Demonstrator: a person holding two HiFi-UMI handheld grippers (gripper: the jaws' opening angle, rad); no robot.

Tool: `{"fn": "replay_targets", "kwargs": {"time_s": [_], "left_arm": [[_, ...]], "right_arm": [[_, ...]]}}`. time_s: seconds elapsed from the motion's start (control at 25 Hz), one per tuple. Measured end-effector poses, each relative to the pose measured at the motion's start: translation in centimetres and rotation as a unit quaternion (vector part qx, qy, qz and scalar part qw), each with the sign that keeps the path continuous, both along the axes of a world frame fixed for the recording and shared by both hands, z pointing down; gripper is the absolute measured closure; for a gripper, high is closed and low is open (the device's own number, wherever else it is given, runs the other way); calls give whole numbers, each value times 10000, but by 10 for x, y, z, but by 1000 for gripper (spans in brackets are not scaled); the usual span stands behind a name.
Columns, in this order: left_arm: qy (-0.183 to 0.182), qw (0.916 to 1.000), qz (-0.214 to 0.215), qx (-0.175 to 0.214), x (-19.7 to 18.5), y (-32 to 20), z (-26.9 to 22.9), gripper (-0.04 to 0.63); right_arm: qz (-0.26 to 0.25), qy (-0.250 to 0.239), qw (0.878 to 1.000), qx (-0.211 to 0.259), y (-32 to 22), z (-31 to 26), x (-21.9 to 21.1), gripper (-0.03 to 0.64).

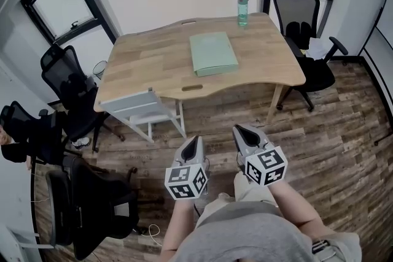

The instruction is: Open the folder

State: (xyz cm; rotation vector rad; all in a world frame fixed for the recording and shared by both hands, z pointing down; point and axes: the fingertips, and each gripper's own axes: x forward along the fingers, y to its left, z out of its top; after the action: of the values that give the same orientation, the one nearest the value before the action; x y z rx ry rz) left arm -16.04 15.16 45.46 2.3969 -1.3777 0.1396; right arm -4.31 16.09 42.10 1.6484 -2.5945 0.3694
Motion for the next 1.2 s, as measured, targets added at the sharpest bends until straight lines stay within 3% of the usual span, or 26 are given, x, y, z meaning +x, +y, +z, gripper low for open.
{"fn": "replay_targets", "kwargs": {"time_s": [0.52, 1.2], "left_arm": [[-7, 9999, -35, -145, 2, -31, 13, 592], [-59, 9996, 31, -265, 50, -163, 32, 592]], "right_arm": [[-128, -14, 9999, -51, -36, 6, -4, 621], [80, -57, 9999, -90, -178, 12, 66, 621]]}}
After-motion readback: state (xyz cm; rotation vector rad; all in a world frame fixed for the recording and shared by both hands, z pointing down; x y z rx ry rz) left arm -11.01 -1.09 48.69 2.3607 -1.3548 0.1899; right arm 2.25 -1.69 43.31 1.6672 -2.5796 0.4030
